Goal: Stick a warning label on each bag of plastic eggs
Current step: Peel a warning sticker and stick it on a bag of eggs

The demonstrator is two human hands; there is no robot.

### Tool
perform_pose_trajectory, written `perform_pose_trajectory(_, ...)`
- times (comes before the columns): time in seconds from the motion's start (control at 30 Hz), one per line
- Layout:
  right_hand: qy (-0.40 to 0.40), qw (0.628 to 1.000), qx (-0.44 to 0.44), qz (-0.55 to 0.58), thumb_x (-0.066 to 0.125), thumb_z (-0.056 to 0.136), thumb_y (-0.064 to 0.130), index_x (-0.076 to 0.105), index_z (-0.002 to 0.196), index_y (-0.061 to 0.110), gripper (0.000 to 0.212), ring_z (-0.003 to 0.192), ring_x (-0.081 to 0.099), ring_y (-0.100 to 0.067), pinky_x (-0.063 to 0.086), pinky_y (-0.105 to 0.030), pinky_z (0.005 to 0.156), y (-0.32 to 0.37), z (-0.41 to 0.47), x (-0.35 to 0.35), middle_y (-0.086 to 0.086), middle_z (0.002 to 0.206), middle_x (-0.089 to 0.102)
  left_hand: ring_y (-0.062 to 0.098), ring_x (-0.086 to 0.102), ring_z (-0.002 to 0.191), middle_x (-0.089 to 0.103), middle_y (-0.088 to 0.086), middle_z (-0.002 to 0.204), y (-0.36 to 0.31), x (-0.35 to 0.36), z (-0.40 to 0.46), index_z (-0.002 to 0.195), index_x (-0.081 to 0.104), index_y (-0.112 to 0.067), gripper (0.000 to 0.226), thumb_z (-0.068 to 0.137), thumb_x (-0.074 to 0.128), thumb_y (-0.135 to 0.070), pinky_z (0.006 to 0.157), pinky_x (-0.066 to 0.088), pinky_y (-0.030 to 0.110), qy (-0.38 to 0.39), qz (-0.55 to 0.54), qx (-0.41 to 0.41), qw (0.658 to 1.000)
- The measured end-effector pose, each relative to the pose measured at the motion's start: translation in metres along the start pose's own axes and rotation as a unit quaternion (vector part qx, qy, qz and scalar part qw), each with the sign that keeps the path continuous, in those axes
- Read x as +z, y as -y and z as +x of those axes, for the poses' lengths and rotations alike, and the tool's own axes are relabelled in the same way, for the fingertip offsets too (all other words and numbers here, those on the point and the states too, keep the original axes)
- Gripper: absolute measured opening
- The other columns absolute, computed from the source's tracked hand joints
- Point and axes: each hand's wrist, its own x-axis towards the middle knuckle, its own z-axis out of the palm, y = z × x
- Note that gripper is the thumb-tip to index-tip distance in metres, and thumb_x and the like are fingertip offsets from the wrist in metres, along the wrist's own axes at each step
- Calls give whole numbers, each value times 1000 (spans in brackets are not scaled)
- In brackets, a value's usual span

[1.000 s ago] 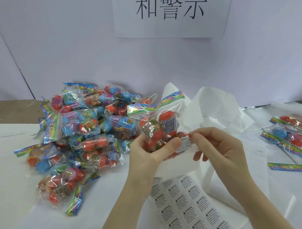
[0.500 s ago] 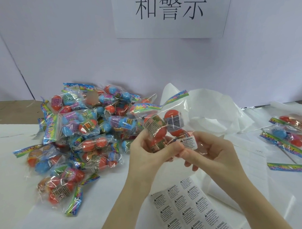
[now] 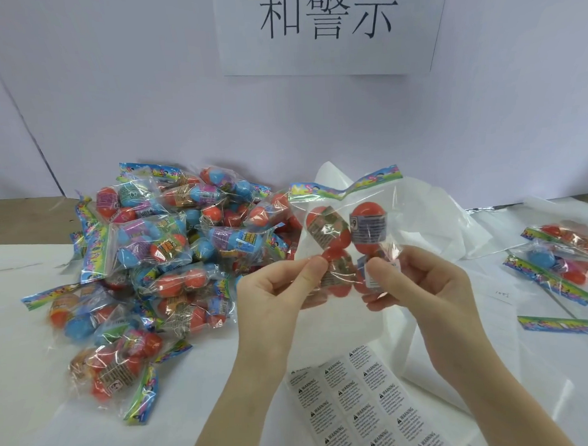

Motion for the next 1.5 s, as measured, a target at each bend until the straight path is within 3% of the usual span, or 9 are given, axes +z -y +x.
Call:
perform_pose_trajectory(0.13,14,1000,4,-5,77,67,26,75,76,11,18,55,64,-15,50,-20,52,1,0,1,-9,67,71,10,66,52,71,5,59,1,1,0,60,75,-16,14,60,68,-28,52,49,15,-28,1,10,1000)
perform_pose_trajectory(0.3,28,999,24,20,56,72,37,78,72,17,29,55,66,-18,51,-19,52,0,0,1,-10,67,72,6,62,47,70,1,56,1,1,1,57,73,-18,11,60,67,-26,49,48,14,-45,10,22,999)
perform_pose_trajectory(0.47,21,1000,18,11,55,72,41,78,72,17,33,54,66,-20,51,-20,51,-1,0,2,-12,66,72,3,59,45,68,-3,52,1,1,0,58,70,-19,12,69,68,-15,49,47,13,-66,38,54,996)
perform_pose_trajectory(0.63,11,1000,16,9,52,76,39,78,70,17,34,54,67,-20,51,-20,51,-2,0,1,-12,67,72,3,62,47,69,-4,55,0,5,-2,54,74,-27,12,63,65,-27,49,48,12,-68,18,45,996)
perform_pose_trajectory(0.87,20,999,-6,-30,83,62,26,76,74,20,15,57,64,-12,51,-19,55,-1,-2,5,-4,63,70,7,64,50,69,-1,55,3,7,-5,63,70,-17,13,62,67,-29,53,50,13,-94,45,81,991)
perform_pose_trajectory(1.1,34,999,26,27,61,69,42,79,78,19,30,63,69,-20,53,-20,57,-1,-1,4,-9,74,73,7,62,48,68,-3,52,3,5,-2,56,68,-22,9,65,67,-24,53,50,15,-105,42,84,990)
perform_pose_trajectory(1.2,33,998,41,44,66,66,55,78,74,16,42,61,70,-23,53,-19,55,0,0,4,-12,72,73,4,61,45,66,-4,50,3,5,-2,57,67,-19,15,72,66,-14,51,48,12,-101,36,87,990)
perform_pose_trajectory(1.37,10,999,26,32,54,71,47,78,69,19,36,56,69,-22,52,-19,51,-1,0,5,-11,67,72,10,64,48,68,1,54,4,6,-3,61,69,-13,14,66,68,-26,51,50,16,-102,17,89,991)
perform_pose_trajectory(1.5,-2,999,16,45,51,75,45,77,67,19,38,57,69,-16,52,-18,52,-1,0,4,-7,66,72,13,64,56,71,0,69,5,6,-6,71,69,-20,29,66,75,-47,50,51,20,-81,54,99,990)
